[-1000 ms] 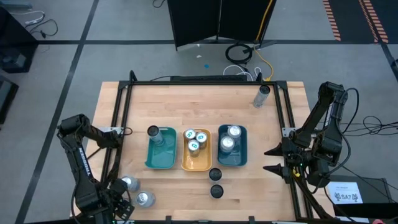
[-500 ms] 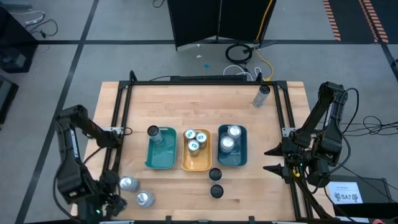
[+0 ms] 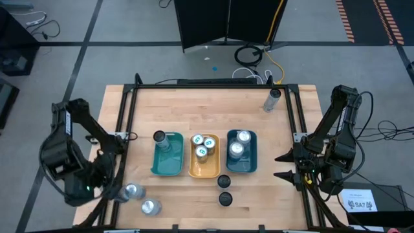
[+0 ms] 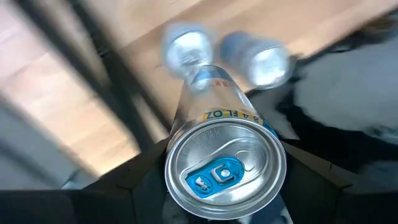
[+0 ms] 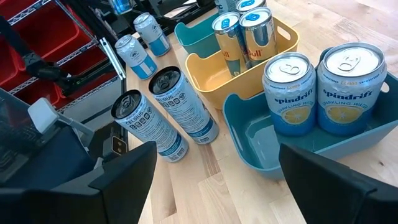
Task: Sort soda cans
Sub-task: Put the lower left blue can into the yellow bin
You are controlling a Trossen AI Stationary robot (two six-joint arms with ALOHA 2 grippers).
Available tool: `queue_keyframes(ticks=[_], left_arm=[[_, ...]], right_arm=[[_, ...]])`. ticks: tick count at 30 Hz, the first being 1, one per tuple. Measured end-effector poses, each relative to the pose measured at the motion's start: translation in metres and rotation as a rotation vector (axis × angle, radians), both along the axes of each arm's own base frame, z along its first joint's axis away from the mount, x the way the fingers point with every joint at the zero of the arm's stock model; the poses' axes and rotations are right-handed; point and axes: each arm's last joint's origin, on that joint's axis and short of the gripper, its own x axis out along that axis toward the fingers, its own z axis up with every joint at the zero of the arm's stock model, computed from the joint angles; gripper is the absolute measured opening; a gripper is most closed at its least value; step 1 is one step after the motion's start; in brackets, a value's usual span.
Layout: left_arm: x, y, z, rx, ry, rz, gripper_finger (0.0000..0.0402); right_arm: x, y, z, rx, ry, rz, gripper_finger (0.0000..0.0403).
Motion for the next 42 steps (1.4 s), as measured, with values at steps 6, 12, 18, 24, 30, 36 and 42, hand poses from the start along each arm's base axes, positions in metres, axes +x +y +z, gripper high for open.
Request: queue_keyframes(ticks=[6, 12, 18, 24, 30, 36, 42], left_arm=[[0.022, 0.030, 0.009, 0.128, -0.259, 0.042, 0.0261], [0.060, 0.057, 0.006, 0.276, -0.306, -0.042, 0.0261], [0.114, 0.078, 0.007, 0.334, -0.472, -0.183, 0.0261], [0.169, 0.094, -0.006, 0.310, -0.557, -0.323, 0.0261], [0.206, 0.102, -0.036, 0.233, -0.418, -0.437, 0.0261], [0.232, 0.100, -0.056, 0.212, -0.337, -0.516, 0.0261], [0.256, 0.097, -0.070, 0.222, -0.300, -0.540, 0.0261]], right_arm=[[0.000, 0.000, 0.000, -0.001, 0.000, 0.000, 0.0332], [0.000, 0.000, 0.000, -0.003, 0.001, 0.000, 0.0332], [0.000, 0.000, 0.000, 0.003, -0.001, -0.001, 0.0332], [0.001, 0.001, 0.001, 0.023, -0.008, -0.002, 0.0332], [0.001, 0.003, 0.002, 0.043, -0.017, -0.001, 0.0332], [0.002, 0.005, 0.002, 0.051, -0.020, -0.002, 0.0332], [0.005, 0.013, -0.005, 0.006, -0.001, -0.001, 0.0332]])
